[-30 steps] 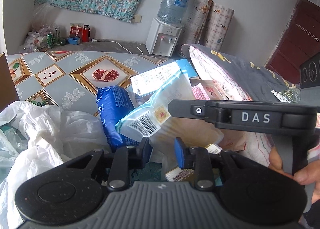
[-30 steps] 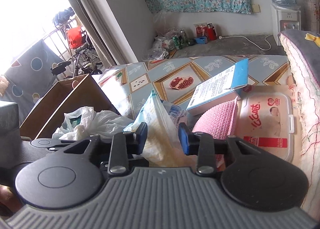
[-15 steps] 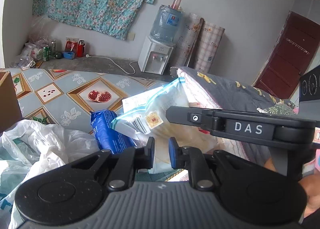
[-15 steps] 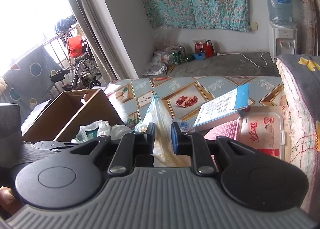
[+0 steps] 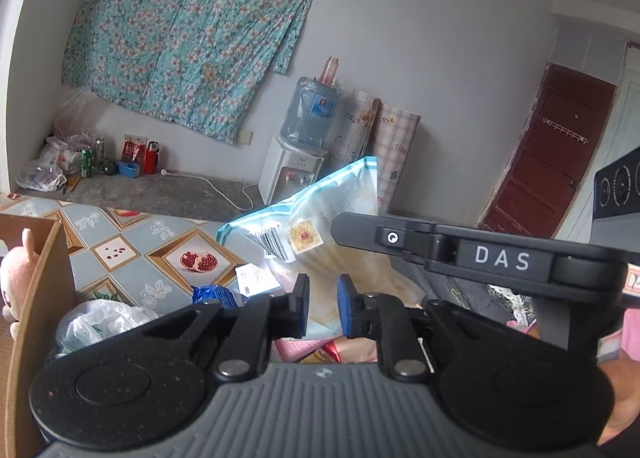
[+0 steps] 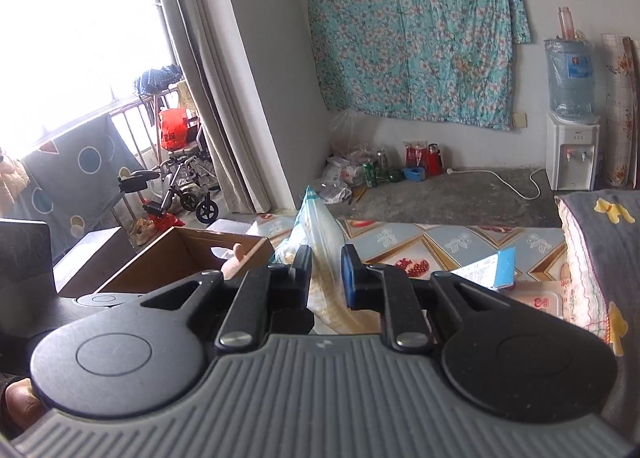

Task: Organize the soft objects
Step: 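Close both grippers on the clear zip bag of items, then carry the clear zip bag with both tools over the cardboard box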

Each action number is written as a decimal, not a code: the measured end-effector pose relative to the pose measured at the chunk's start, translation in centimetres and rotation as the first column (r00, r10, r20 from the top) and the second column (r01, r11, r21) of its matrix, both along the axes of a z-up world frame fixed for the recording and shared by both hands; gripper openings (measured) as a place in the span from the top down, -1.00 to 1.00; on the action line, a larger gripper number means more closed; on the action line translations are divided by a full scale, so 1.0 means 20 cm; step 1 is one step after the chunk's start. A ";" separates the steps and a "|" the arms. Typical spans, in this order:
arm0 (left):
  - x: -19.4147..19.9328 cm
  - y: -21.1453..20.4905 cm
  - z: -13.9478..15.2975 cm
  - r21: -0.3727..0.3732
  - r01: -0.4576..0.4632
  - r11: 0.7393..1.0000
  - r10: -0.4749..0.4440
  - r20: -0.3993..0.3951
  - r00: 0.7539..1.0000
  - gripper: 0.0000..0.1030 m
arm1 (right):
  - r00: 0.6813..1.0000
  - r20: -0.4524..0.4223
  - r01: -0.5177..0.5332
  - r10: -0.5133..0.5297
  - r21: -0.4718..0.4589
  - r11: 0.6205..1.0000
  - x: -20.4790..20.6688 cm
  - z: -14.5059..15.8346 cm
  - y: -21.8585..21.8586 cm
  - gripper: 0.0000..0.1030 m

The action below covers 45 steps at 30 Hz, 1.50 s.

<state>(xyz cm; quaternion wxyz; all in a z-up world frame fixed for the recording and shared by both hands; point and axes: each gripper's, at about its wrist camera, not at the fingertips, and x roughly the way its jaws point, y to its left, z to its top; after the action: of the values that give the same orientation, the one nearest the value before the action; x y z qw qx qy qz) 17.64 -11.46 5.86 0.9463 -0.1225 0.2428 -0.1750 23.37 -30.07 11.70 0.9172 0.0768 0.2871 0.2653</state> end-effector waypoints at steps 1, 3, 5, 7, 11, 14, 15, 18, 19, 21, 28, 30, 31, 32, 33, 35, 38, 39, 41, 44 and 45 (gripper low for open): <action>-0.03 0.02 0.03 0.000 0.001 1.000 0.000 0.017 1.000 0.69 | 1.000 0.012 -0.006 0.006 0.000 1.000 -0.02 0.04 0.03 0.71; -0.09 0.08 0.07 -0.002 -0.008 1.000 0.008 0.045 0.999 0.69 | 0.999 0.032 -0.022 0.022 0.002 1.000 -0.06 0.11 0.09 0.71; -0.16 0.15 0.12 -0.007 -0.019 1.000 0.019 0.072 0.997 0.69 | 0.998 0.049 -0.039 0.039 0.008 0.999 -0.10 0.17 0.16 0.71; -0.21 0.21 0.15 -0.011 -0.036 0.999 0.036 0.091 0.995 0.69 | 0.996 0.062 -0.059 0.058 0.016 0.998 -0.13 0.23 0.23 0.72; -0.29 0.33 0.19 -0.009 -0.068 0.998 0.069 0.114 0.991 0.69 | 0.992 0.070 -0.103 0.100 0.038 0.994 -0.15 0.31 0.42 0.72; -0.32 0.46 0.21 -0.015 -0.098 0.995 0.099 0.102 0.990 0.69 | 0.989 0.057 -0.140 0.137 0.060 0.988 -0.14 0.34 0.59 0.71; -0.33 0.51 0.21 -0.015 -0.113 0.993 0.114 0.098 0.989 0.69 | 0.987 0.050 -0.155 0.152 0.068 0.986 -0.13 0.34 0.66 0.72; -0.34 0.67 0.22 -0.005 -0.166 0.986 0.166 0.079 0.983 0.69 | 0.980 0.025 -0.200 0.198 0.098 0.975 -0.09 0.34 0.85 0.72; -0.34 0.73 0.22 -0.007 -0.184 0.983 0.184 0.068 0.981 0.69 | 0.978 0.016 -0.210 0.210 0.108 0.972 -0.07 0.33 0.91 0.72; -0.32 0.84 0.22 -0.004 -0.217 0.976 0.217 0.045 0.975 0.69 | 0.971 -0.010 -0.235 0.238 0.133 0.963 -0.02 0.31 1.08 0.72; -0.19 1.20 0.13 0.061 -0.311 0.949 0.314 -0.064 0.947 0.69 | 0.939 -0.175 -0.249 0.295 0.243 0.938 0.22 0.09 1.55 0.72; -0.12 1.29 0.08 0.084 -0.317 0.945 0.325 -0.114 0.939 0.69 | 0.924 -0.244 -0.231 0.295 0.260 0.938 0.28 -0.01 1.66 0.72; -0.08 1.33 0.05 0.094 -0.317 0.944 0.328 -0.141 0.934 0.69 | 0.916 -0.273 -0.223 0.294 0.263 0.939 0.31 -0.05 1.71 0.72; -0.04 1.37 0.01 0.106 -0.311 0.944 0.326 -0.170 0.930 0.69 | 0.906 -0.309 -0.210 0.288 0.262 0.942 0.34 -0.12 1.76 0.72; -0.01 1.41 -0.02 0.115 -0.307 0.945 0.325 -0.204 0.924 0.69 | 0.895 -0.344 -0.199 0.283 0.259 0.945 0.37 -0.17 1.81 0.72; 0.06 1.48 -0.08 0.120 -0.293 0.948 0.316 -0.272 0.909 0.69 | 0.874 -0.409 -0.173 0.265 0.247 0.953 0.42 -0.29 1.89 0.72; 0.14 1.56 -0.18 0.130 -0.270 0.954 0.299 -0.355 0.886 0.70 | 0.840 -0.490 -0.138 0.231 0.218 0.966 0.47 -0.46 1.99 0.72; 0.15 1.58 -0.21 0.142 -0.262 0.955 0.297 -0.373 0.879 0.70 | 0.831 -0.512 -0.130 0.220 0.205 0.970 0.49 -0.50 2.02 0.72; 0.18 1.61 -0.27 0.162 -0.250 0.955 0.296 -0.412 0.862 0.70 | 0.815 -0.546 -0.122 0.197 0.170 0.978 0.51 -0.59 2.07 0.72; 0.24 1.66 -0.34 0.180 -0.238 0.954 0.296 -0.464 0.835 0.70 | 0.800 -0.577 -0.122 0.166 0.115 0.986 0.54 -0.68 2.14 0.68; 0.26 1.67 -0.36 0.188 -0.234 0.954 0.296 -0.474 0.829 0.70 | 0.800 -0.579 -0.121 0.158 0.103 0.987 0.54 -0.70 2.15 0.68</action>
<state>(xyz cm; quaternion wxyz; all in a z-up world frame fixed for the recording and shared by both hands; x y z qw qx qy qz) 22.79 21.94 -1.25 0.8723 -0.1380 0.4690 0.0107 34.22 12.94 -2.37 0.7595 0.1611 0.5521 0.3041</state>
